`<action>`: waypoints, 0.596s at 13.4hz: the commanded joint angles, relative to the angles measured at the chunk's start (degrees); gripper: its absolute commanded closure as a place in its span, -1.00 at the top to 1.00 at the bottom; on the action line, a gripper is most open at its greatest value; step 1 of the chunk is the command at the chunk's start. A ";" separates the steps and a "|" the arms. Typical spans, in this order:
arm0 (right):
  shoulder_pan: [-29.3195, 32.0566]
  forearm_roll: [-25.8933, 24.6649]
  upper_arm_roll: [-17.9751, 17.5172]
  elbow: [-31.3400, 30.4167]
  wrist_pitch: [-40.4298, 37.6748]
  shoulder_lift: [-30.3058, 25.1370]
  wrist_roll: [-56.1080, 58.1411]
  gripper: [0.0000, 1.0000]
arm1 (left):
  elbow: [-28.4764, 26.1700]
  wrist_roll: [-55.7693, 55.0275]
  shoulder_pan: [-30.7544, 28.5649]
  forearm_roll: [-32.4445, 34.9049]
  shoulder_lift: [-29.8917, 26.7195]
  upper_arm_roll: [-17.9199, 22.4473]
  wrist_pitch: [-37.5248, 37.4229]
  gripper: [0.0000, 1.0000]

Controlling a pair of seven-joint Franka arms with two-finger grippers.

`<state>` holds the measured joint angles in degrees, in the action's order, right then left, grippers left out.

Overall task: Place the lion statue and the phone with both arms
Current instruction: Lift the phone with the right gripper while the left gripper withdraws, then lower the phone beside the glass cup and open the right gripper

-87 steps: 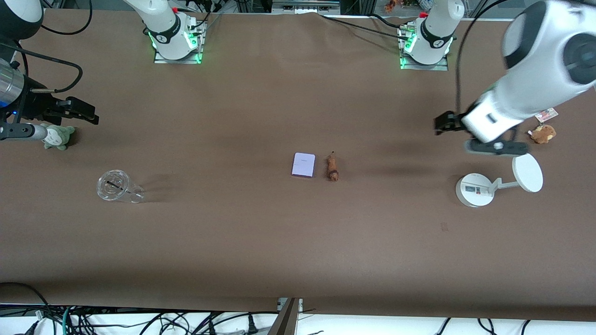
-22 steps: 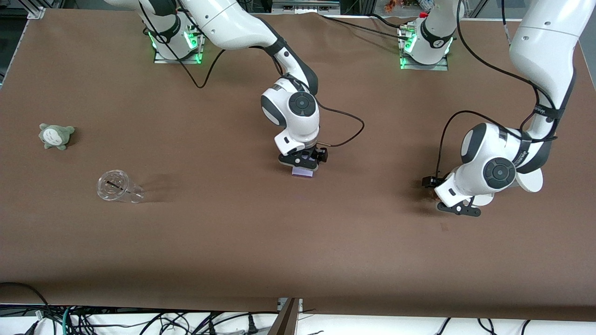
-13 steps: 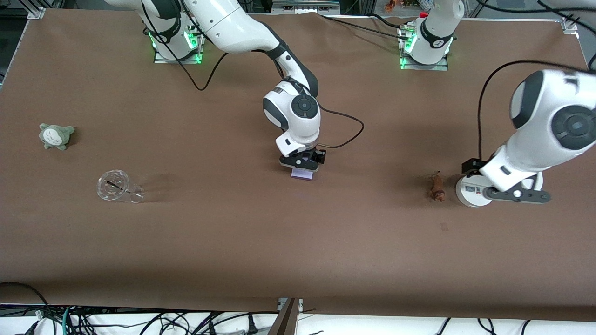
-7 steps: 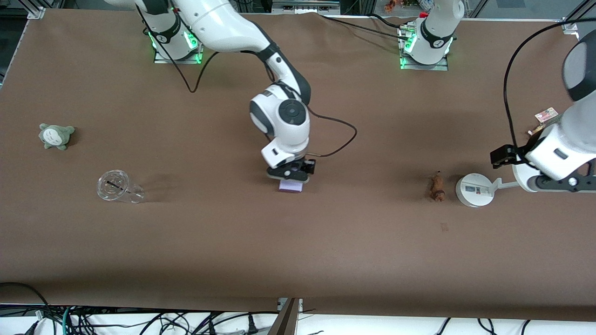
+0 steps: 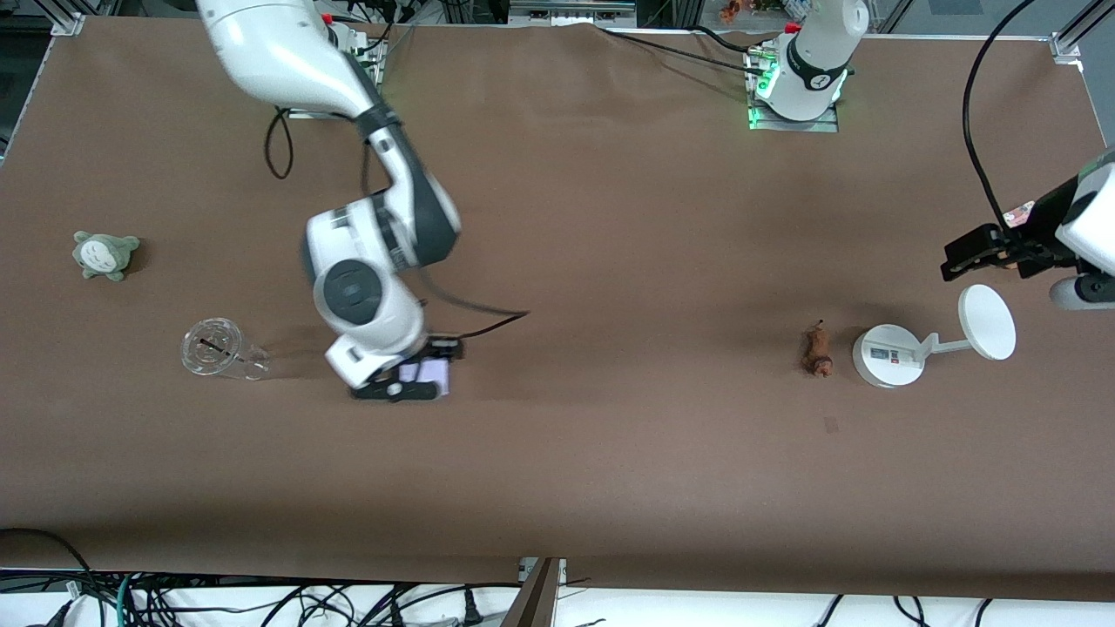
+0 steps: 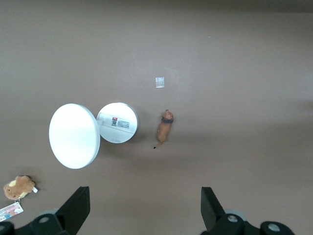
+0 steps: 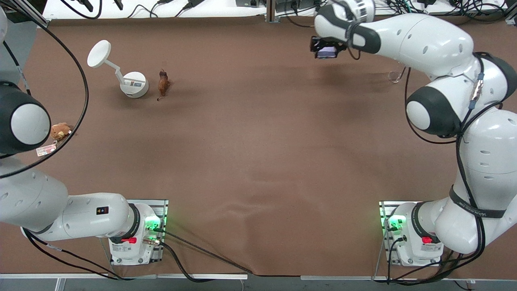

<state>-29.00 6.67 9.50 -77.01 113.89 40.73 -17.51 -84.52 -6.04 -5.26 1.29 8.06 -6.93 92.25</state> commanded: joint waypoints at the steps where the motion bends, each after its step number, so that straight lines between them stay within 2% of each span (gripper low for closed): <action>1: 4.90 2.73 -1.16 -2.96 -2.00 -1.36 7.99 -0.24 | -15.21 1.12 3.93 -1.20 -9.71 3.67 6.70 1.00; 4: 8.95 2.73 -0.98 -6.30 -2.10 -1.45 11.62 -0.24 | -12.87 1.65 4.38 -1.12 -9.29 3.15 4.00 1.00; 8: 12.30 2.65 -0.54 -10.25 -1.57 -1.62 14.61 -0.24 | -12.60 2.09 4.38 -1.20 -9.11 2.89 3.81 1.00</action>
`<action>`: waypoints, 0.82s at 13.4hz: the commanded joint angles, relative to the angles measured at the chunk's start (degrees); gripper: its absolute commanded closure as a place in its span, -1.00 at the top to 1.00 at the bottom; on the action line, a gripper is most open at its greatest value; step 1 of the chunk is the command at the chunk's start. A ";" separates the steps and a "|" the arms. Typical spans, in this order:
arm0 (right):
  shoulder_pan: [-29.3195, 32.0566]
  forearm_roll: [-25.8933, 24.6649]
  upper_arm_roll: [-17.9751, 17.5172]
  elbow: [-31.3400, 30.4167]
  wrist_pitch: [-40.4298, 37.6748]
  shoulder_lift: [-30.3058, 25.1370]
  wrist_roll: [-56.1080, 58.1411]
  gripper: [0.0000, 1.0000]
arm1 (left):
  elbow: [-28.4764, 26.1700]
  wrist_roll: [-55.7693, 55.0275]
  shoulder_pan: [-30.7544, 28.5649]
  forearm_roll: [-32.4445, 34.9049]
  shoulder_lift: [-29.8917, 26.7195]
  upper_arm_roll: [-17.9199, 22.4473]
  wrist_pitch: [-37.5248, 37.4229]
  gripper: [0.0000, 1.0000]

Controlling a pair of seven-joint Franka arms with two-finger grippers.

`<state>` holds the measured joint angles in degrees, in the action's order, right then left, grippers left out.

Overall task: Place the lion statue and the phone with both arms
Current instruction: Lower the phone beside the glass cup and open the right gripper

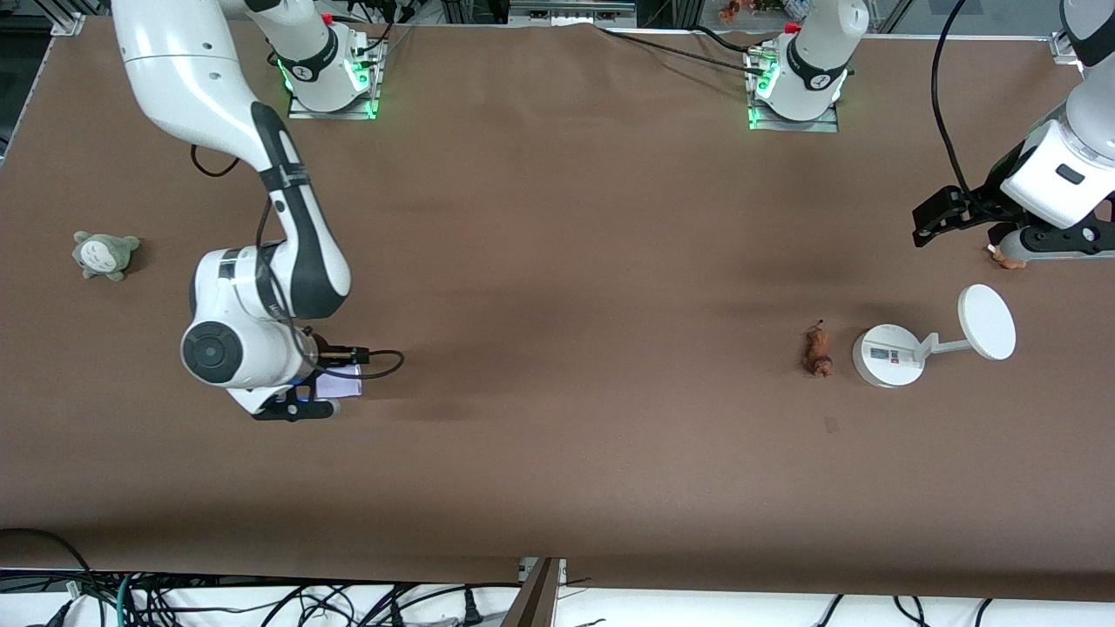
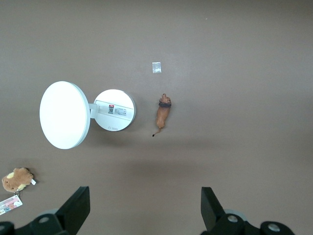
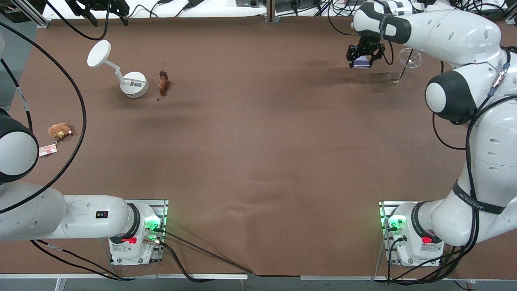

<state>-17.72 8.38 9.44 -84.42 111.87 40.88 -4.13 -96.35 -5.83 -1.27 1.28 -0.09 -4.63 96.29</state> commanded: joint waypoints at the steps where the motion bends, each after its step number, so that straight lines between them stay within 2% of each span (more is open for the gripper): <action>1: 1.02 0.93 0.22 -3.81 1.32 -1.68 1.41 -0.24 | -0.77 1.88 0.39 -1.20 -0.97 0.59 -0.31 1.00; 3: 1.02 0.85 1.45 -6.18 3.69 -1.68 3.15 -0.24 | -0.77 2.31 0.39 -1.20 -0.97 0.59 -1.01 1.00; 7: 0.93 0.85 1.46 -10.58 9.32 -1.51 3.52 -0.23 | -0.85 2.75 0.31 -1.20 -0.97 0.59 -1.28 1.00; 8: 0.93 0.85 1.46 -10.59 9.24 -1.42 3.52 -0.15 | -0.77 3.10 0.31 -1.20 -0.97 0.68 -1.28 1.00; 10: 0.93 0.85 1.46 -10.24 8.54 -1.77 3.60 0.99 | -0.85 3.11 0.31 -1.20 -0.97 0.68 -1.28 1.00; 11: 0.93 0.59 1.55 -9.80 8.02 -2.47 3.69 1.00 | -0.85 3.02 0.31 -1.20 -0.97 0.59 -1.28 1.00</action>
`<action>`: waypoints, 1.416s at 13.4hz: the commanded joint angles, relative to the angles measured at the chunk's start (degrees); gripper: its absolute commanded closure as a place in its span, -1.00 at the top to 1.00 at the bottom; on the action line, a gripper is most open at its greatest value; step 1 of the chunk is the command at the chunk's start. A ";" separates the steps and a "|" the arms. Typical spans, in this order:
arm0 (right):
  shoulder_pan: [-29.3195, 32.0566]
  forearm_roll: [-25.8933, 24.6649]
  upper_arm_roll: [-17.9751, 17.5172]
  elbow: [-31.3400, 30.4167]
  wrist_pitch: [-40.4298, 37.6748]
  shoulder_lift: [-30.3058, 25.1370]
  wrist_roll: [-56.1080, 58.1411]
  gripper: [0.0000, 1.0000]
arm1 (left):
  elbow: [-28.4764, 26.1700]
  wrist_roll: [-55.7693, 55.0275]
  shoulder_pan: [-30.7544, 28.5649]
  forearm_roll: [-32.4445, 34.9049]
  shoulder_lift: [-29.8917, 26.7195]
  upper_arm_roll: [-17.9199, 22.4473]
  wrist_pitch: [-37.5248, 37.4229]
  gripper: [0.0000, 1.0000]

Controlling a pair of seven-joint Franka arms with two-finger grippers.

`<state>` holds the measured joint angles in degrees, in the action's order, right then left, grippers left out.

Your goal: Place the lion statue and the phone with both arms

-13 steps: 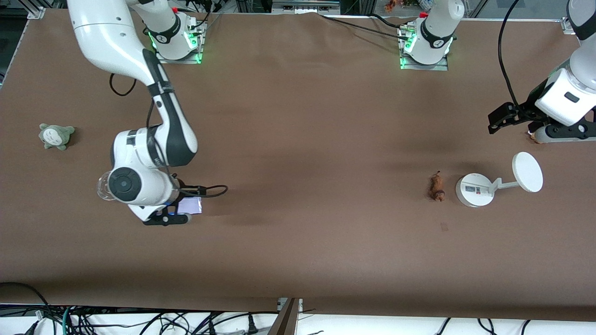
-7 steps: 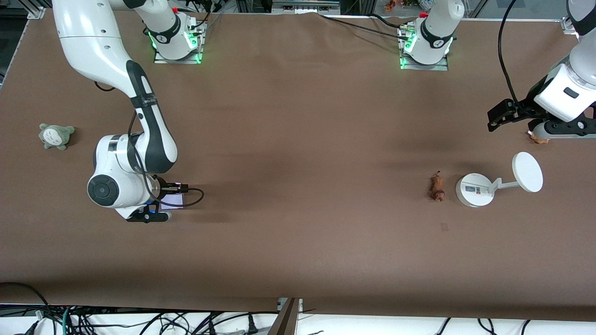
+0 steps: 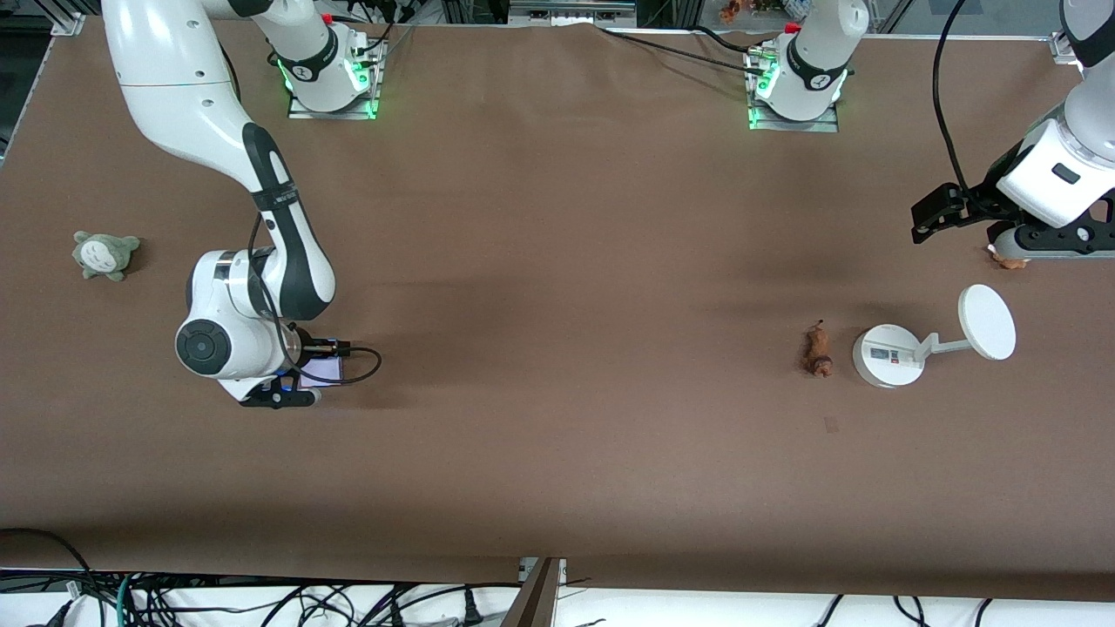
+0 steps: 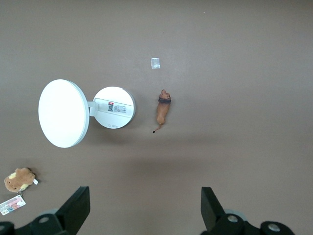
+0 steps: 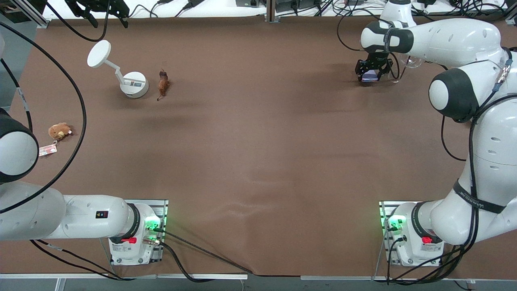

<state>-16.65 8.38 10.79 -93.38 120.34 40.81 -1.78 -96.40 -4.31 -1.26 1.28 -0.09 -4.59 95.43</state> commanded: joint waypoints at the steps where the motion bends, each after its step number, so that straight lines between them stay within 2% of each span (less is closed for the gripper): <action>1: -0.14 -0.03 0.20 -0.40 -0.72 -3.36 1.51 1.00 | -0.80 1.50 0.29 -1.20 -0.97 0.54 -0.42 1.00; 4: -0.05 -0.21 0.81 5.91 -7.03 -5.65 1.60 1.00 | -0.80 1.59 0.29 -1.20 -0.97 0.63 -0.42 1.00; 8: -0.05 -1.35 5.81 14.88 -17.14 -9.07 6.77 1.00 | -0.80 1.59 0.29 -1.20 -0.97 0.63 -0.42 1.00; 11: 0.12 -1.09 9.50 15.43 -19.00 -13.11 8.90 1.00 | -0.71 1.59 0.29 -1.20 -0.97 0.63 -0.42 1.00; 13: 0.13 -1.17 10.30 15.51 -21.45 -14.97 8.02 1.00 | -0.80 1.59 0.21 -1.20 -0.97 0.63 -0.42 1.00; 15: 1.52 -1.53 9.60 13.68 -21.82 -18.56 7.32 1.00 | -0.71 1.59 0.21 -1.20 -0.88 0.63 -0.33 1.00; 16: 2.75 -1.61 7.69 11.14 -22.52 -21.45 6.71 1.00 | -0.71 1.59 0.21 -1.20 -0.88 0.63 -0.33 1.00; 17: 6.07 -1.70 4.45 8.25 -22.78 -24.09 6.44 1.00 | -0.71 1.59 0.12 -1.20 -0.88 0.63 -0.33 1.00; 18: 9.76 -3.01 -0.37 4.48 -22.70 -27.51 6.44 1.00 | -0.71 1.59 0.12 -1.20 -0.88 0.63 -0.33 1.00; 19: 11.79 -6.24 -3.90 2.00 -22.70 -30.06 6.44 1.00 | -0.71 1.59 0.12 -1.20 -0.88 0.63 -0.33 1.00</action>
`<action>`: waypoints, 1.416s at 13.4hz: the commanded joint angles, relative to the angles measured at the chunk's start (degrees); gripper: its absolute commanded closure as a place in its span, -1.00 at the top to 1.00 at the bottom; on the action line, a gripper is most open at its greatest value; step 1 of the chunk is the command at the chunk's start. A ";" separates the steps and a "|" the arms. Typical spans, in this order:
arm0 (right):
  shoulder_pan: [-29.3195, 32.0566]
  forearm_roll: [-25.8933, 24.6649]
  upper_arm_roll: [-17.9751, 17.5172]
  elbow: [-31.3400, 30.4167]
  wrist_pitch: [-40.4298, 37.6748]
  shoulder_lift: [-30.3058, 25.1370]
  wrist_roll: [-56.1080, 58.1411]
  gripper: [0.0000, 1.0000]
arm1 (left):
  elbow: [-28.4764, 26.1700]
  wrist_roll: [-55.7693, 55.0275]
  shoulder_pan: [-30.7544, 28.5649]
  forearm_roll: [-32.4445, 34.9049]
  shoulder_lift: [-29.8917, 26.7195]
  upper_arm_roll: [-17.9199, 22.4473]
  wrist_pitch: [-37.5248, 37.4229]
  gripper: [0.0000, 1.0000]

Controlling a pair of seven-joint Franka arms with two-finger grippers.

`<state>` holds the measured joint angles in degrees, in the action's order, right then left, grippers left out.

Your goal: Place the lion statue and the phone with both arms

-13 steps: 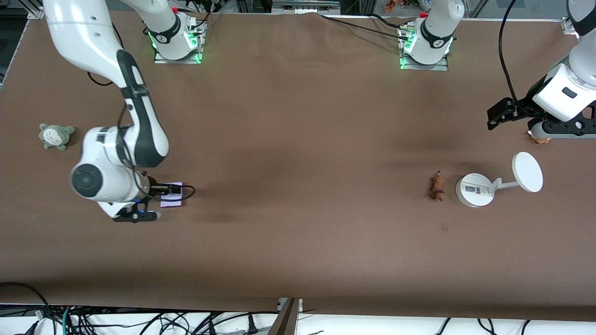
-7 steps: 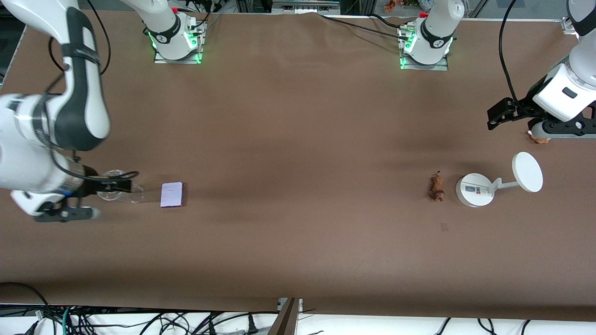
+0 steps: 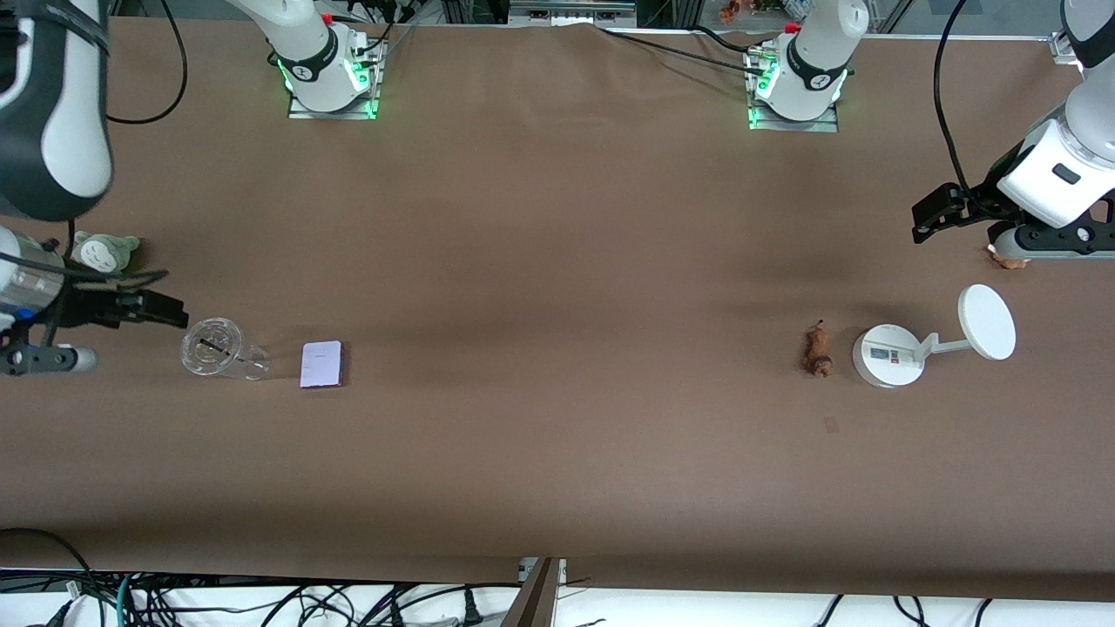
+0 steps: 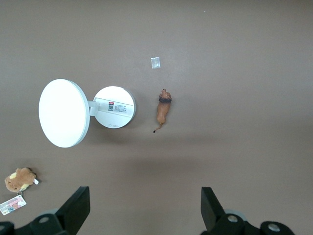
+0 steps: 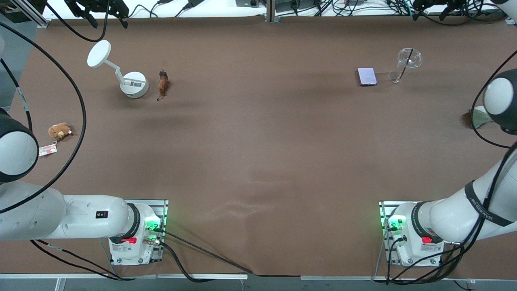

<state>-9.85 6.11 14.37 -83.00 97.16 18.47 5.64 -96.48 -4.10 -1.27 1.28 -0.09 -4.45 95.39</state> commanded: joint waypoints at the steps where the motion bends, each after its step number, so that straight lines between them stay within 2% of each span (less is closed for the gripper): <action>1: 5.37 -6.18 -8.73 -9.89 0.40 -9.31 -0.90 1.00 | -0.64 1.37 0.12 -1.20 -0.88 0.50 -0.29 1.00; 4: 6.42 -6.73 -8.92 -10.78 -1.97 -14.50 -0.64 1.00 | -0.64 1.37 0.12 -1.20 -0.88 0.50 -0.29 1.00; 8: 7.39 -6.73 -8.92 -10.96 -6.63 -17.32 -0.02 1.00 | -0.64 1.37 0.21 -1.20 -0.88 0.50 -0.29 1.00; 11: 7.30 -6.46 -8.66 -10.35 -8.83 -16.89 -0.02 1.00 | -0.64 1.37 0.21 -1.20 -0.88 0.50 -0.29 1.00; 15: 7.30 -6.64 -8.57 -6.58 -11.73 -14.52 -0.11 1.00 | -0.64 1.37 0.21 -1.20 -0.88 0.50 -0.29 1.00; 19: 7.30 -7.34 -8.57 -6.30 -12.53 -14.34 -0.37 1.00 | -0.64 1.37 0.21 -1.20 -0.88 0.50 -0.29 1.00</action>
<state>-3.60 -0.21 6.77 -91.00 86.23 3.43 5.37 -96.49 -4.10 -1.27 1.28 -0.09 -4.43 95.39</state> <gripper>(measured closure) 0.000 0.000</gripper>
